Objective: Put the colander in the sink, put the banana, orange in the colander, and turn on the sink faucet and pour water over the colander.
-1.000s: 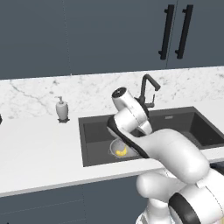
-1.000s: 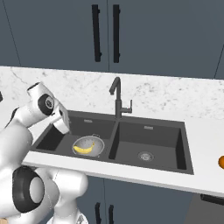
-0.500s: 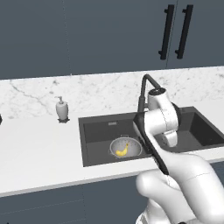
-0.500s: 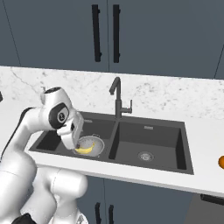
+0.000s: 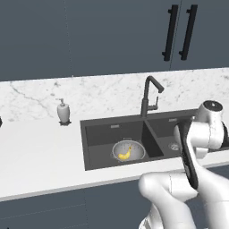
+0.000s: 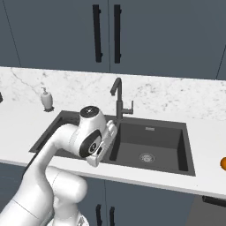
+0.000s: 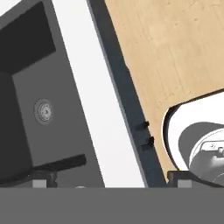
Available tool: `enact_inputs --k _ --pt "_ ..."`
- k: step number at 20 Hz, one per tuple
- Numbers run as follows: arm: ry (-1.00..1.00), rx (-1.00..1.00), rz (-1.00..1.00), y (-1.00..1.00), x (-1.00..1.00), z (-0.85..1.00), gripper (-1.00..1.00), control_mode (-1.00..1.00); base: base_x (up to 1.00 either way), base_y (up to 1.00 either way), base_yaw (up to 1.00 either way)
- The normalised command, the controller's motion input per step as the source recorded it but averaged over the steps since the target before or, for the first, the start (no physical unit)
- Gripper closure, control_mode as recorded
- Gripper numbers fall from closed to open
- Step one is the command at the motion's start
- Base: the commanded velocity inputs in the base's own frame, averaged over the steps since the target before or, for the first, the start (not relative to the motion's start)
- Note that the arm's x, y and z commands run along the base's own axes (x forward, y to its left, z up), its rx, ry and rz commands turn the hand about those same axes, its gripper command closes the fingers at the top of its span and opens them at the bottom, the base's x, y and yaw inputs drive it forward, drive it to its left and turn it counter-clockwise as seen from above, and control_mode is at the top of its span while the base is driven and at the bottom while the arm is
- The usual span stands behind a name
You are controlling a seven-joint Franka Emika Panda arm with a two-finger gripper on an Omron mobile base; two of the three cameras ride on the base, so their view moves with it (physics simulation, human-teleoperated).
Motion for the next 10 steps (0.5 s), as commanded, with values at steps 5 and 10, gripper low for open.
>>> enact_inputs --k 5,10 --pt "-0.13 0.09 -0.48 -1.0 0.0 0.0 -1.0 -1.0 0.0 0.0 0.0" --pt "-0.03 0.03 -0.44 -0.96 0.12 0.0 -1.0 -1.0 0.0 0.0 0.0"
